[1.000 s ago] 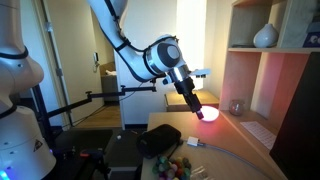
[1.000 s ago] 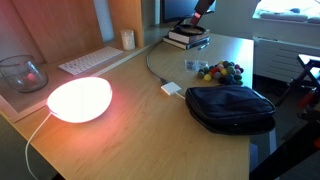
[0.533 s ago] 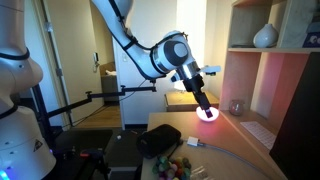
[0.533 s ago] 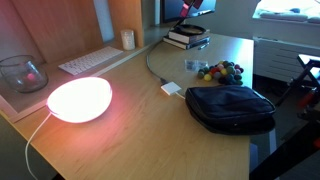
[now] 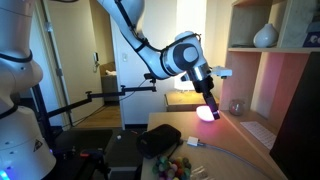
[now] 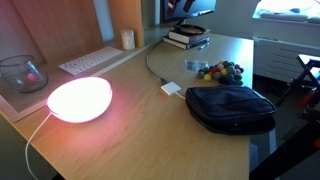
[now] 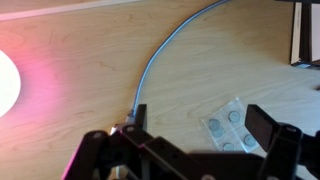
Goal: Put the charger cable, head and the plastic object onto the floor.
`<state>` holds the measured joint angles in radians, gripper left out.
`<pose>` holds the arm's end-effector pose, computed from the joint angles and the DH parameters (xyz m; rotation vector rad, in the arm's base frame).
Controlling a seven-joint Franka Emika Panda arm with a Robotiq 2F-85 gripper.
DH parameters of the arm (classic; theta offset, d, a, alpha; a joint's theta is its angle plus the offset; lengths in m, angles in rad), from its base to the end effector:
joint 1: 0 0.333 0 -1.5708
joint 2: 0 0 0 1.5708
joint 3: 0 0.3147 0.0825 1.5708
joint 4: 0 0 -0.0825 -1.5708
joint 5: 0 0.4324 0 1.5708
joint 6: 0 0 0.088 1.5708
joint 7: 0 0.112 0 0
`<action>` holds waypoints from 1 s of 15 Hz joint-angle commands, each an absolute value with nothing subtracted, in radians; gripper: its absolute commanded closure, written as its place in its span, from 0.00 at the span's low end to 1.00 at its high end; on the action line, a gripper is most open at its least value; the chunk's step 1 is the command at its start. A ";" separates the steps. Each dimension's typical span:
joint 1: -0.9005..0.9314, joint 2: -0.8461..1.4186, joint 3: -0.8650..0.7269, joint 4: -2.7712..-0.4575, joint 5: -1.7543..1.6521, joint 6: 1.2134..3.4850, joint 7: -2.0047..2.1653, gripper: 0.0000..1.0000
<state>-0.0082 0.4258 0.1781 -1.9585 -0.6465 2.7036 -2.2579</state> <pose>0.6647 0.1292 0.2505 0.2677 2.6950 -0.1254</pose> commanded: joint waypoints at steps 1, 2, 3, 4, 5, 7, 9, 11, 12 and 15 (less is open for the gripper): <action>0.003 0.451 0.156 -1.930 -0.582 2.686 -2.299 0.00; 0.009 0.452 0.143 -1.930 -0.583 2.684 -2.288 0.00; 0.008 0.457 0.141 -1.927 -0.568 2.678 -2.297 0.00; 0.007 0.463 0.137 -1.924 -0.556 2.676 -2.305 0.00; 0.010 0.467 0.131 -1.921 -0.550 2.672 -2.307 0.00; 0.011 0.482 0.129 -1.915 -0.534 2.667 -2.316 0.00; 0.010 0.502 0.134 -1.903 -0.501 2.652 -2.334 0.00; 0.013 0.518 0.129 -1.888 -0.471 2.634 -2.325 0.17; 0.006 0.530 0.135 -1.878 -0.447 2.628 -2.329 0.26; 0.006 0.572 0.123 -1.834 -0.406 2.577 -2.318 0.49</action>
